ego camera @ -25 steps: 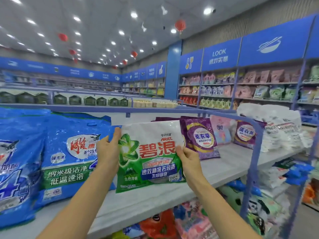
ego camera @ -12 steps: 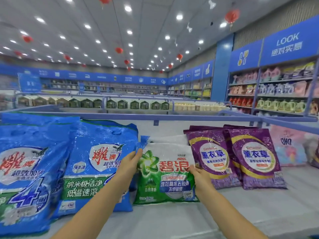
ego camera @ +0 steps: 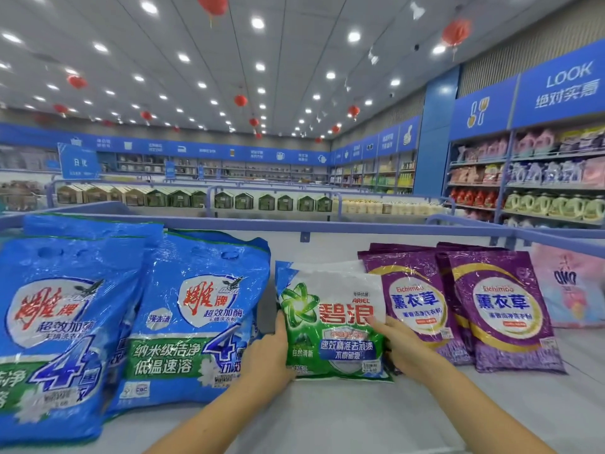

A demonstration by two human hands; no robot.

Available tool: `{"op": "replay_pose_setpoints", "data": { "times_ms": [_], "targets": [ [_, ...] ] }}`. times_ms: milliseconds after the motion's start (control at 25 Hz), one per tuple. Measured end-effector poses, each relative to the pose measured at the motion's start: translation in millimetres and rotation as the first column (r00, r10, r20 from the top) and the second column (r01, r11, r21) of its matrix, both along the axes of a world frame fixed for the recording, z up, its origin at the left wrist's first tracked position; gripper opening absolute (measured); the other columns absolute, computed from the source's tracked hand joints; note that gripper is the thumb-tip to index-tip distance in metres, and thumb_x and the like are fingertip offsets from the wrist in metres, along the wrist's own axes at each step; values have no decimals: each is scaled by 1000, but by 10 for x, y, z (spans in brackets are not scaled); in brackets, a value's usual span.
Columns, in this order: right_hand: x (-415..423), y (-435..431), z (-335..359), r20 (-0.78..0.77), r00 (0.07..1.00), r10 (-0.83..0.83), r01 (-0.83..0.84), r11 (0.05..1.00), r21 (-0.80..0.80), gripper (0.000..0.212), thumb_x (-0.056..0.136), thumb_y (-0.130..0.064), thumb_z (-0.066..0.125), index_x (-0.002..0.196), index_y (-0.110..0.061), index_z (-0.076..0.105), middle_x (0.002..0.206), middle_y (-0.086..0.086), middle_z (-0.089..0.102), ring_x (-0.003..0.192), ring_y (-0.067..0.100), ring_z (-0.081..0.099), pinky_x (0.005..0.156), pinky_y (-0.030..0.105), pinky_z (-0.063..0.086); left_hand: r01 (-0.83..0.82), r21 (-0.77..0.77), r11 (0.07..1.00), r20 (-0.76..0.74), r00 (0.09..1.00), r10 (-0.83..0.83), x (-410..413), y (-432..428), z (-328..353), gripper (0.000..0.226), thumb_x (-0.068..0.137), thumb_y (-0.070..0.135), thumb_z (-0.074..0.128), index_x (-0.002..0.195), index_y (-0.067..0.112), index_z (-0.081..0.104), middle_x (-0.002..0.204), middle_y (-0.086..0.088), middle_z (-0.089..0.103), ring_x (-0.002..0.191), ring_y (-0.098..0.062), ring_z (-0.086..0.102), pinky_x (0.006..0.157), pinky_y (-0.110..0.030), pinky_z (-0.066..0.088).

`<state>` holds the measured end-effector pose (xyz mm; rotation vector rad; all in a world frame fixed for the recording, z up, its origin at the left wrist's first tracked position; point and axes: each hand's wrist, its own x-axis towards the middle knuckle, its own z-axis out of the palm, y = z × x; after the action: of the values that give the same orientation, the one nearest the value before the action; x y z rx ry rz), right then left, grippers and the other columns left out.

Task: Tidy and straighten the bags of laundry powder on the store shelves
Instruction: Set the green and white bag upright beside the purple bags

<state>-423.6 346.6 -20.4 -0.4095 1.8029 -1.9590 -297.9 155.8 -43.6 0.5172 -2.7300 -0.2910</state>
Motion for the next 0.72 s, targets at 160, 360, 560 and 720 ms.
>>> {"op": "replay_pose_setpoints", "data": {
  "times_ms": [160,360,560,720],
  "targets": [
    [68,185,-49,-302,929,213,-51,883,466,49,81,-16,71,117,-21,38,110,-6,57,94,5,59,71,18,52,-21,-2,1000,53,998,21,22,-25,22,83,77,33,71,138,11,19,118,-9,57,107,-26,57,87,-36,49],
    [97,69,-199,-524,845,107,192,854,484,60,77,-18,75,125,-15,40,121,-1,56,106,13,56,88,29,52,-20,-109,994,120,992,33,62,47,18,63,85,32,65,132,7,31,120,-10,58,109,-28,57,86,-35,47],
    [258,108,-140,-522,849,78,205,863,462,63,79,-14,72,131,-11,36,130,5,54,114,20,55,95,34,48,-10,-143,990,81,996,22,157,90,33,68,87,35,60,138,7,24,120,-9,57,108,-26,57,83,-35,46],
    [470,183,125,-740,672,-15,391,856,338,59,85,-18,66,134,-11,35,129,2,52,118,20,52,92,28,42,6,-106,994,-142,990,-21,415,179,171,81,88,42,58,147,11,11,136,-6,45,122,-23,46,95,-33,41]
  ]
}}
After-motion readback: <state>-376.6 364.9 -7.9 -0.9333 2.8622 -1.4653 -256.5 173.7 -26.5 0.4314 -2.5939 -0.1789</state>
